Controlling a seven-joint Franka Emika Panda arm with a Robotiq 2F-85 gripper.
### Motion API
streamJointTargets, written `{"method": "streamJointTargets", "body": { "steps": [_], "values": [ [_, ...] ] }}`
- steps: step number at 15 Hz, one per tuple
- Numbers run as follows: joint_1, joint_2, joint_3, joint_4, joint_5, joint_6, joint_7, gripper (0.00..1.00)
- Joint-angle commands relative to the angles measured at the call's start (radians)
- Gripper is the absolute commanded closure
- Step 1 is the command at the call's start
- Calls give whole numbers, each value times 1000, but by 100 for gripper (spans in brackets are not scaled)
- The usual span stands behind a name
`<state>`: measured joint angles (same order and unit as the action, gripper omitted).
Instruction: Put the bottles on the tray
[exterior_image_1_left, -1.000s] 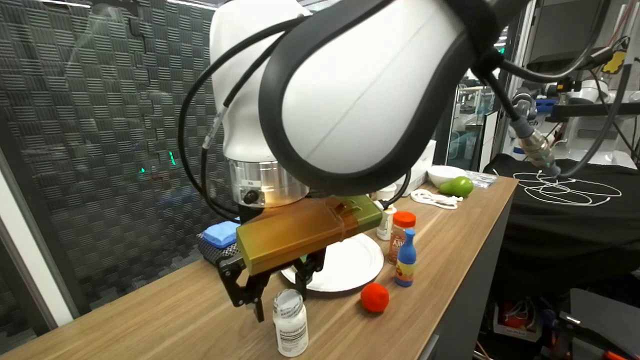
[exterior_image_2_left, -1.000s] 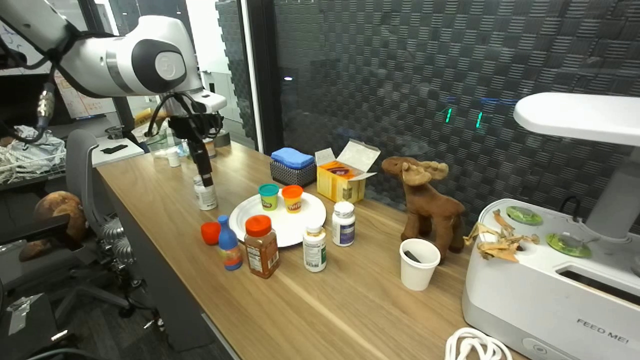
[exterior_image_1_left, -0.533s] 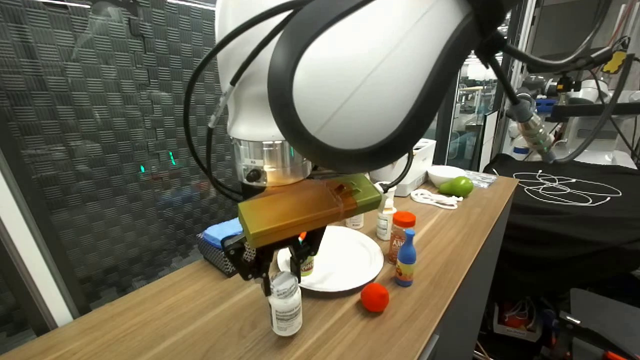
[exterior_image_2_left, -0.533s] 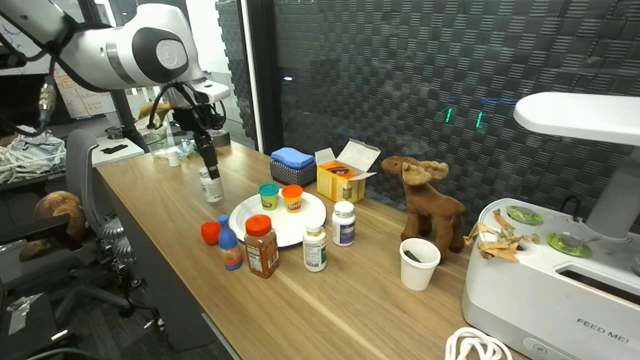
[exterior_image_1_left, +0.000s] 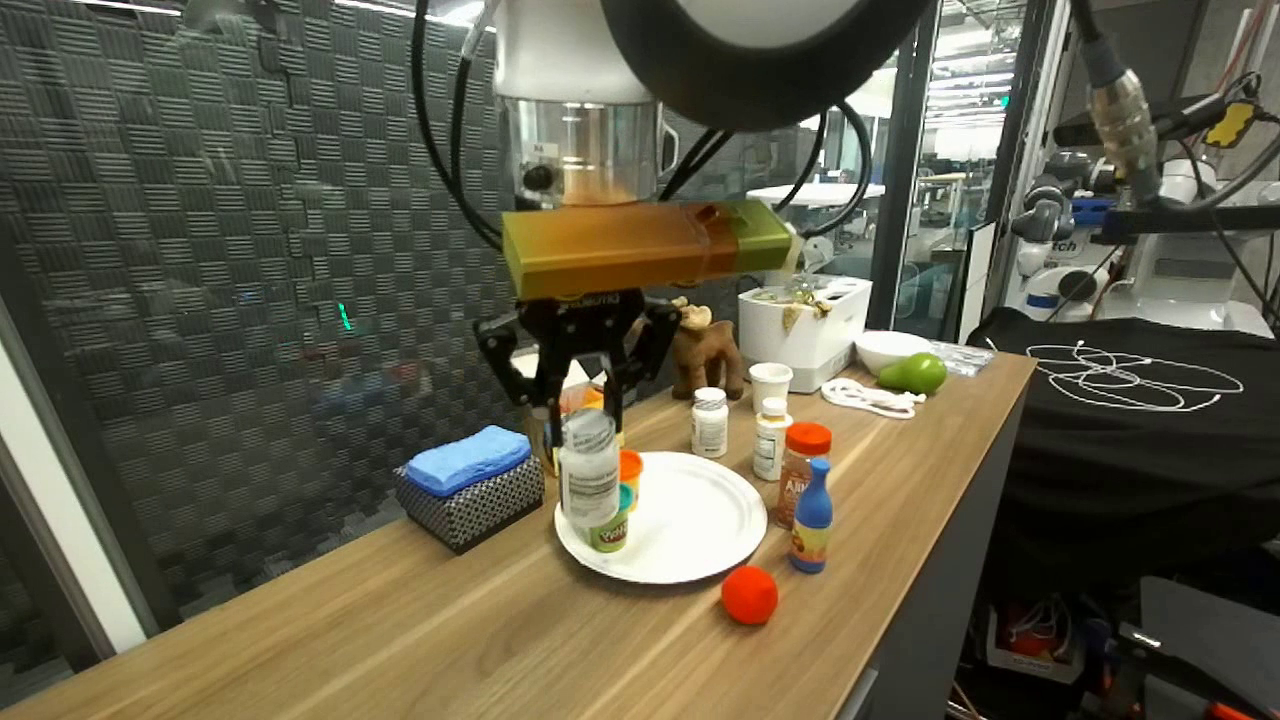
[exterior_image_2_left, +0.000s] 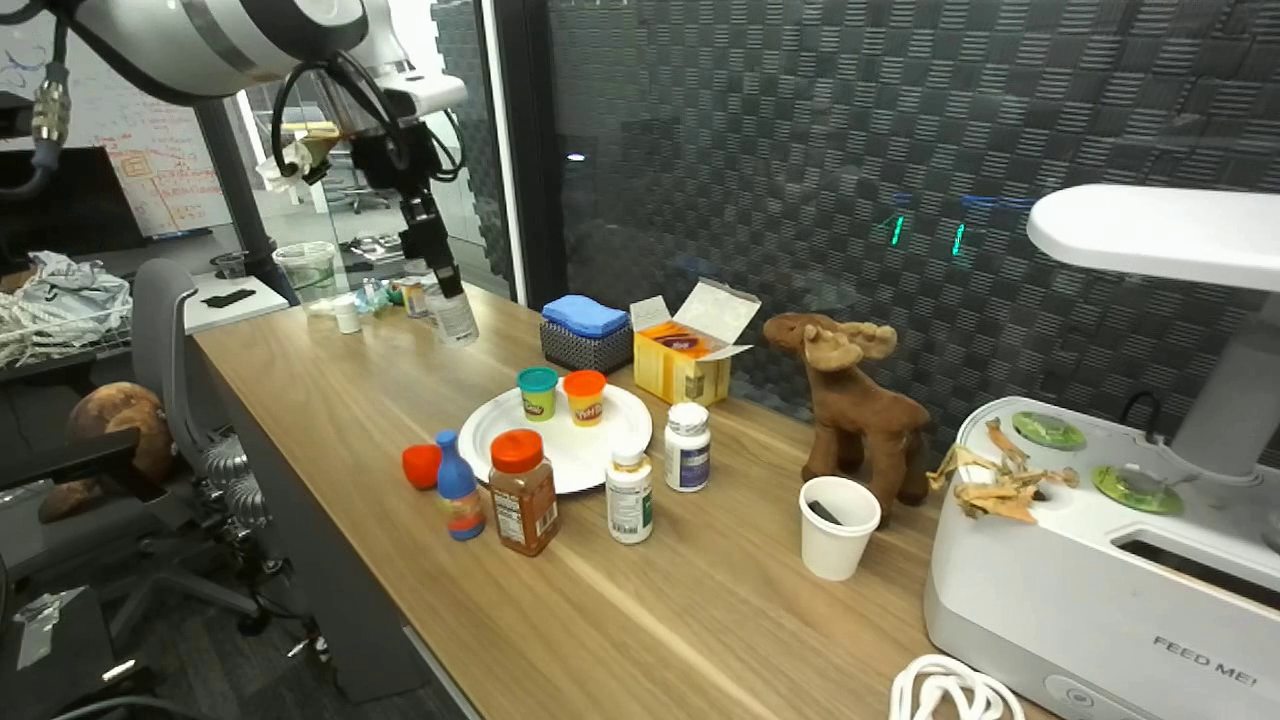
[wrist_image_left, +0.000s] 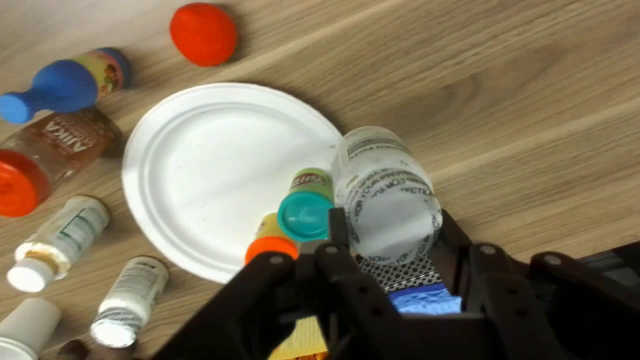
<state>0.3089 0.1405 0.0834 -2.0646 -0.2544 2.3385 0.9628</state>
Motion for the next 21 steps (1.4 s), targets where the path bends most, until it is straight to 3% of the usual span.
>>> {"method": "streamJointTargets", "body": {
  "steps": [1, 10, 16, 21],
  "values": [
    [-55, -53, -6, -18, -35, -65, 22, 81],
    [-169, 116, -78, 22, -4, -41, 30, 81],
    [-184, 214, -104, 73, 84, -4, 33, 81],
    [-176, 215, -121, 88, 94, 18, 70, 81]
  ]
}}
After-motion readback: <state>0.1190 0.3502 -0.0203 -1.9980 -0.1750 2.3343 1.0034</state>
